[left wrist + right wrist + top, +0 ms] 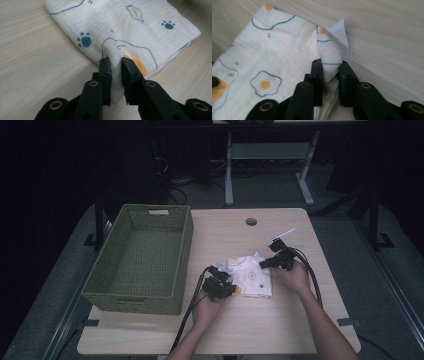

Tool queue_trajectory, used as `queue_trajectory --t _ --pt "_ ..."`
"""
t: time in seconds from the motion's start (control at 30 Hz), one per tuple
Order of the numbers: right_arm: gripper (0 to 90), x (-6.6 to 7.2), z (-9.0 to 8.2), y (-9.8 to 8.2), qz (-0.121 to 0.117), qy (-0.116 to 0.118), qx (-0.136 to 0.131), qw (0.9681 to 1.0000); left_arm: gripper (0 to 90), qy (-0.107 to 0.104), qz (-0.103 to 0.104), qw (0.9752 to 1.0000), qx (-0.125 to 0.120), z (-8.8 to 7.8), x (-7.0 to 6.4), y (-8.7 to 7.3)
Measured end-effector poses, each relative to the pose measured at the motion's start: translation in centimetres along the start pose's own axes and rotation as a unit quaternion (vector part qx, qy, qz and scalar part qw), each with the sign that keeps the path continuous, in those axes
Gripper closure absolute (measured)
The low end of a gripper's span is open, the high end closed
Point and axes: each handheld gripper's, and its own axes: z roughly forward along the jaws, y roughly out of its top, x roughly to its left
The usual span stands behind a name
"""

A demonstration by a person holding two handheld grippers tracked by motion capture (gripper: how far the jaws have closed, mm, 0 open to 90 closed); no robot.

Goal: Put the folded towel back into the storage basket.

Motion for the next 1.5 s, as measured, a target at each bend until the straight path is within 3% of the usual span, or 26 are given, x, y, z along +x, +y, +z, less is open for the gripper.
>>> queue_trajectory --t 0.03,0.1,0.13,0.17,0.2,0.47,0.63,1.0,1.07,1.13,1.37,1.5 --pt "77.4 0.0 0.0 0.0 0.0 0.0 0.0 1.0 79.4 -0.003 -0.002 1.0 0.001 0.0 0.1 0.0" --pt "79.4 -0.5 0.0 -0.2 0.02 0.026 -0.005 0.9995 80.9 -0.009 -0.009 0.9999 -0.001 0.0 0.2 0.0" --pt "80.2 -1.1 0.0 -0.5 0.043 0.053 -0.012 0.9976 81.4 -0.011 -0.012 0.9999 -0.002 0.0 0.3 0.0" --pt "80.2 -1.1 0.0 -0.5 0.043 0.053 -0.012 0.9976 81.6 -0.011 -0.012 0.9999 -0.002 0.0 0.3 0.0" --pt "80.5 -1.4 0.0 -0.8 0.059 0.071 -0.019 0.9955 81.7 -0.012 -0.014 0.9998 -0.004 0.0 0.3 0.0" --pt "81.3 -2.3 -0.9 -1.3 0.082 0.112 -0.04 0.9895 82.1 -0.025 -0.021 0.9993 -0.017 -0.9 0.7 0.3" --pt "81.3 -2.2 -1.8 -1.3 0.081 0.12 -0.043 0.9885 82.3 -0.039 -0.023 0.9988 -0.018 -1.5 0.5 0.6" --pt "81.5 -2.2 -3.4 -1.3 0.083 0.136 -0.055 0.9857 82.5 -0.039 -0.01 0.9987 -0.033 -3.4 0.0 1.8" --pt "81.5 -2.2 -3.4 -1.3 0.083 0.137 -0.056 0.9855 82.5 -0.038 -0.009 0.9987 -0.033 -3.5 -0.1 1.9" --pt "81.6 -2.1 -3.1 -1.4 0.079 0.123 -0.048 0.9882 82.5 -0.036 -0.009 0.9989 -0.029 -3.3 -0.1 1.9" --pt "81.6 -1.9 -1.6 -1.4 0.078 0.113 -0.027 0.9902 82.6 -0.034 -0.003 0.9992 -0.022 -3.0 -0.2 1.8" --pt "81.6 -1.7 -1.6 -1.3 0.081 0.122 -0.03 0.9887 82.6 -0.031 -0.005 0.9994 -0.018 -3.0 0.0 1.8"
